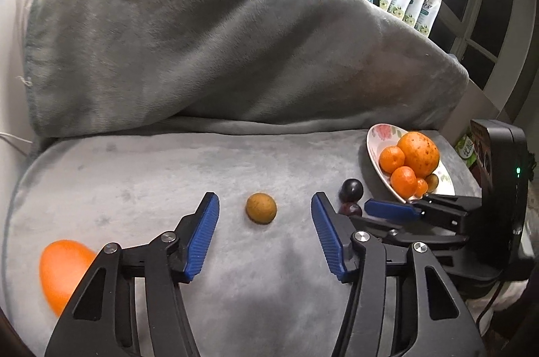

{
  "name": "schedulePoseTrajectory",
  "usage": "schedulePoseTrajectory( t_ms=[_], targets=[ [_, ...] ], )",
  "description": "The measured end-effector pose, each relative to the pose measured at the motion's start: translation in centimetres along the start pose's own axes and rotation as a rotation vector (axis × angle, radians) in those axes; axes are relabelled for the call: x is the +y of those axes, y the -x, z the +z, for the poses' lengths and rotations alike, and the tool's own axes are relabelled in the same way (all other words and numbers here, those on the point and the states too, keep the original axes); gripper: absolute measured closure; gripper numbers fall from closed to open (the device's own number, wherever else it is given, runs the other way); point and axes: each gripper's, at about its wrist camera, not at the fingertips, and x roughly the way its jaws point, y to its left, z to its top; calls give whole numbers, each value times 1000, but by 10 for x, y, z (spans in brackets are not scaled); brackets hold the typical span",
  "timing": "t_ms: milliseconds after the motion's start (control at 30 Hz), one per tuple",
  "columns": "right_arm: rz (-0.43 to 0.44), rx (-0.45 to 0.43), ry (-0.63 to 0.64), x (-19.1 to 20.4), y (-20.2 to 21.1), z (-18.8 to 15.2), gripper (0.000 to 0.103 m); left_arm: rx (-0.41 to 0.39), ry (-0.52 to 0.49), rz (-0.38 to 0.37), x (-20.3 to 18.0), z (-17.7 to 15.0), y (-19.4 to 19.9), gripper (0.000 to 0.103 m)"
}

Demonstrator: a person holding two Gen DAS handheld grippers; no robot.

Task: Organize fruits
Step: 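Move the right gripper to a dark plum while the left gripper approaches a brown round fruit, then close the right gripper on the dark plum while the left gripper grasps the brown fruit, then carry the dark plum and brown fruit over the floral plate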

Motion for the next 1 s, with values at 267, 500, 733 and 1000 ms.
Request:
schedulePoseTrajectory(
  t_ms=[267,500,733,1000],
  targets=[
    [-59,16,5,3,-8,1,67,72,18,-19,4,-2,-31,53],
    [-73,25,5,3,-13,6,72,111,13,-26,5,-4,-46,56],
    [-93,35,53,14,-20,10,78,130,6,-12,5,-6,-51,68],
    [-80,30,50,19,-25,13,79,127,12,-13,9,-7,-52,78]
  ],
)
